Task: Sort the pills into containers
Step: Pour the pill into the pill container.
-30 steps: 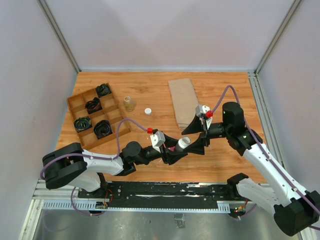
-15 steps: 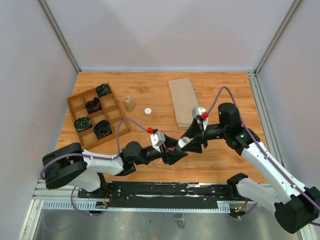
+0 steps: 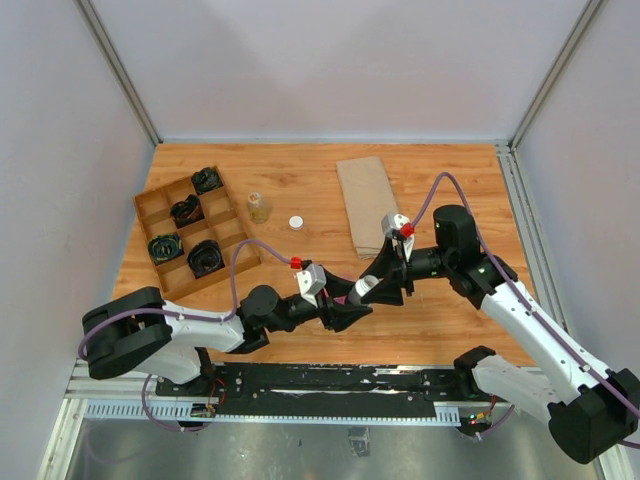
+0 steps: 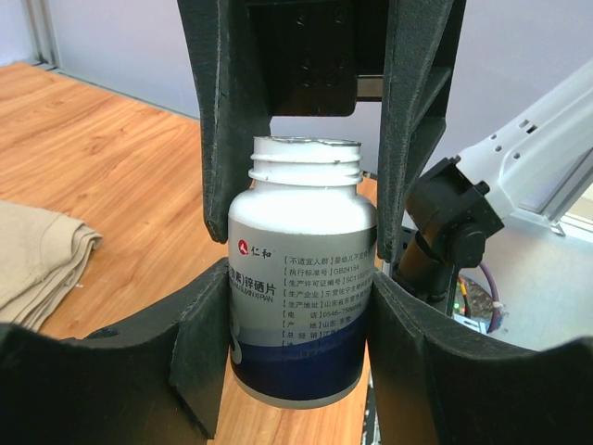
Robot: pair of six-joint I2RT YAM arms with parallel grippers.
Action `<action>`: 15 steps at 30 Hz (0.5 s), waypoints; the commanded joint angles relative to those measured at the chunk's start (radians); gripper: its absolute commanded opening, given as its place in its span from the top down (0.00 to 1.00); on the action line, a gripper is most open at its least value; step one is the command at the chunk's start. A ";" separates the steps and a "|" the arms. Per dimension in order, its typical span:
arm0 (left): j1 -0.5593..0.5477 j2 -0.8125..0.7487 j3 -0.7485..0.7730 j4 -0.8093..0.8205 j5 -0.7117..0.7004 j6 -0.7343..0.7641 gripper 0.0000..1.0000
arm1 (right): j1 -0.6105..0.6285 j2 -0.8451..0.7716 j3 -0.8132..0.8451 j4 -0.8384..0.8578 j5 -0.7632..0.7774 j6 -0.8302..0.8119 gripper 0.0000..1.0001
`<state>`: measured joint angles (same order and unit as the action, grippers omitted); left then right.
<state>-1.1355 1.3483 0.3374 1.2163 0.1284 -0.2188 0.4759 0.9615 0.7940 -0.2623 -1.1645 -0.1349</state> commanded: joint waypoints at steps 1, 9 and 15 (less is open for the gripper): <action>0.003 -0.034 -0.018 0.100 -0.005 -0.005 1.00 | -0.003 -0.003 0.028 -0.012 -0.040 0.014 0.67; 0.003 -0.005 0.000 0.092 0.017 -0.001 1.00 | -0.004 -0.011 0.026 -0.001 -0.083 0.017 0.18; 0.005 -0.009 -0.025 0.097 0.001 0.001 1.00 | -0.102 -0.064 0.080 -0.061 -0.206 -0.024 0.01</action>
<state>-1.1355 1.3464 0.3298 1.2568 0.1333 -0.2188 0.4606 0.9535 0.8017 -0.2737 -1.2526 -0.1211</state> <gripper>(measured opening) 0.567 0.986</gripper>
